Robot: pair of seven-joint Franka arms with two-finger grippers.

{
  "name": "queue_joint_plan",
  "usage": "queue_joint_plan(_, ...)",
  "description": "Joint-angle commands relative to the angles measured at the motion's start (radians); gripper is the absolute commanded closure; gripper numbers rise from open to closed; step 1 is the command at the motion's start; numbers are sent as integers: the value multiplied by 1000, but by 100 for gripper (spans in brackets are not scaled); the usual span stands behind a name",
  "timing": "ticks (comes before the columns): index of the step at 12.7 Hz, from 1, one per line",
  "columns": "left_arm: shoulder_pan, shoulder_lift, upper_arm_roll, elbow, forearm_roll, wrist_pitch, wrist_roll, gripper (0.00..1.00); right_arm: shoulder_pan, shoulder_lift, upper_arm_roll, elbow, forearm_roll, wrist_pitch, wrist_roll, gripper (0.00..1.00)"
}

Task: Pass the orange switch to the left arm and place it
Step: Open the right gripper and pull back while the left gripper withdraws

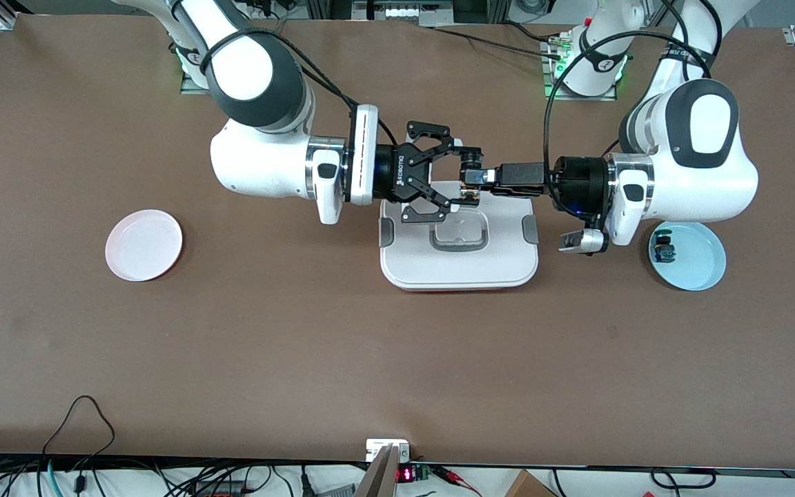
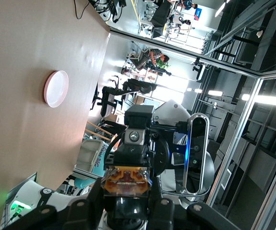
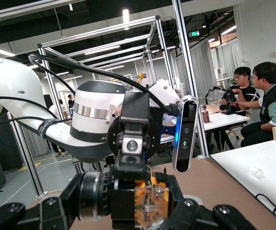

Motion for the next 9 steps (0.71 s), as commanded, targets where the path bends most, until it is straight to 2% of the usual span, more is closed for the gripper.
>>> queue_joint_plan(1, 9, 7, -3, 34, 51, -7, 16, 97, 12, -17, -9, -28, 19, 4, -9, 95)
queue_joint_plan(4, 12, 8, -3, 43, 61, -8, 12, 100, 12, -19, -9, -28, 19, -13, -11, 94)
queue_joint_plan(5, 14, 8, -3, 43, 62, -10, 9, 100, 12, -20, -9, -28, 20, -13, -8, 91)
queue_joint_plan(6, 14, 8, -2, 43, 62, -17, 9, 100, 12, -20, -9, -30, 22, -13, -4, 57)
queue_joint_plan(7, 15, 8, -2, 43, 62, -19, 9, 100, 12, -20, -9, -31, 23, -13, -10, 1)
queue_joint_plan(9, 20, 7, -2, 43, 64, -24, 9, 100, 9, -31, -11, -34, 20, -15, -9, 0)
